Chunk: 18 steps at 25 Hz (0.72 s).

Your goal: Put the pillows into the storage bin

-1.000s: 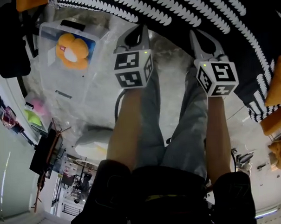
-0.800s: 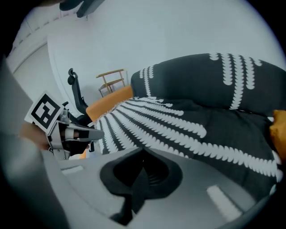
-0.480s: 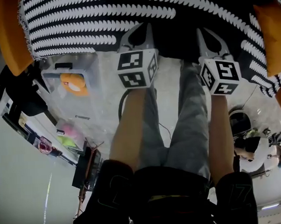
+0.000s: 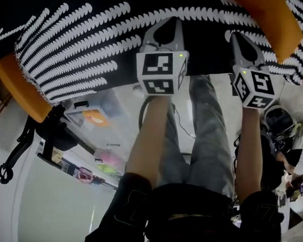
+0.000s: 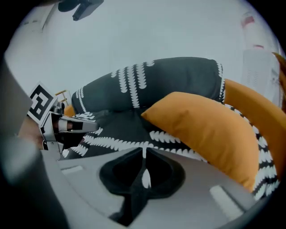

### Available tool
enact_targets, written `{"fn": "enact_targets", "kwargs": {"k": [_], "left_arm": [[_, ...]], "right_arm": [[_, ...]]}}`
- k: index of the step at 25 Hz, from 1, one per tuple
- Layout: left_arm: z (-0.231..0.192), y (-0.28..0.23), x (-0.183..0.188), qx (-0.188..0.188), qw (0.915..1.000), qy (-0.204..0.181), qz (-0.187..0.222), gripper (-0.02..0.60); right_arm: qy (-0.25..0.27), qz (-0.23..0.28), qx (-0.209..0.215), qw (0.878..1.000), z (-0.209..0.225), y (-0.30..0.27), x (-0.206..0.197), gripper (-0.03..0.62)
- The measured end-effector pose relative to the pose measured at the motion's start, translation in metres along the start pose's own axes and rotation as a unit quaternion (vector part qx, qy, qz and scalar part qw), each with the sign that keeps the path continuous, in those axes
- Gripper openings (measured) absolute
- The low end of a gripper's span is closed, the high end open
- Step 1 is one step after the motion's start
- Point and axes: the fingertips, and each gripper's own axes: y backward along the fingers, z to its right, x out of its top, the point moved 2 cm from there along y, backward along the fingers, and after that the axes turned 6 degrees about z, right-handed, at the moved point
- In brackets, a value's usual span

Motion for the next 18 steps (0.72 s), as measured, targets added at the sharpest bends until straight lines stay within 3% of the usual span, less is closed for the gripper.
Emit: {"fn": "enact_targets", "kwargs": {"k": [3, 6, 9, 10, 13, 16, 18], "left_arm": [[0.053, -0.035, 0.019, -0.042, 0.9973, -0.06, -0.001, 0.012], [0.091, -0.066, 0.033, -0.08, 0.9892, -0.123, -0.001, 0.013], [0.103, -0.092, 0.052, -0.12, 0.9819, -0.146, 0.004, 0.014], [0.105, -0.101, 0.06, -0.126, 0.9807, -0.149, 0.009, 0.043], [0.117, -0.126, 0.08, -0.137, 0.9766, -0.165, 0.018, 0.23], [0.123, -0.143, 0.086, -0.146, 0.9733, -0.177, 0.01, 0.306], [0.125, -0.157, 0.082, -0.154, 0.9733, -0.169, -0.017, 0.36]], "right_arm": [[-0.029, 0.022, -0.038, 0.999, 0.056, 0.024, -0.004, 0.025], [-0.064, 0.044, -0.073, 0.994, 0.1, 0.041, -0.014, 0.126], [-0.069, 0.05, -0.112, 0.99, 0.124, 0.05, -0.015, 0.161], [-0.068, 0.054, -0.122, 0.989, 0.135, 0.052, -0.013, 0.165], [-0.087, 0.071, -0.157, 0.981, 0.175, 0.064, -0.01, 0.229], [-0.132, 0.083, -0.183, 0.971, 0.21, 0.079, -0.019, 0.277], [-0.184, 0.092, -0.172, 0.963, 0.23, 0.081, -0.027, 0.33]]}}
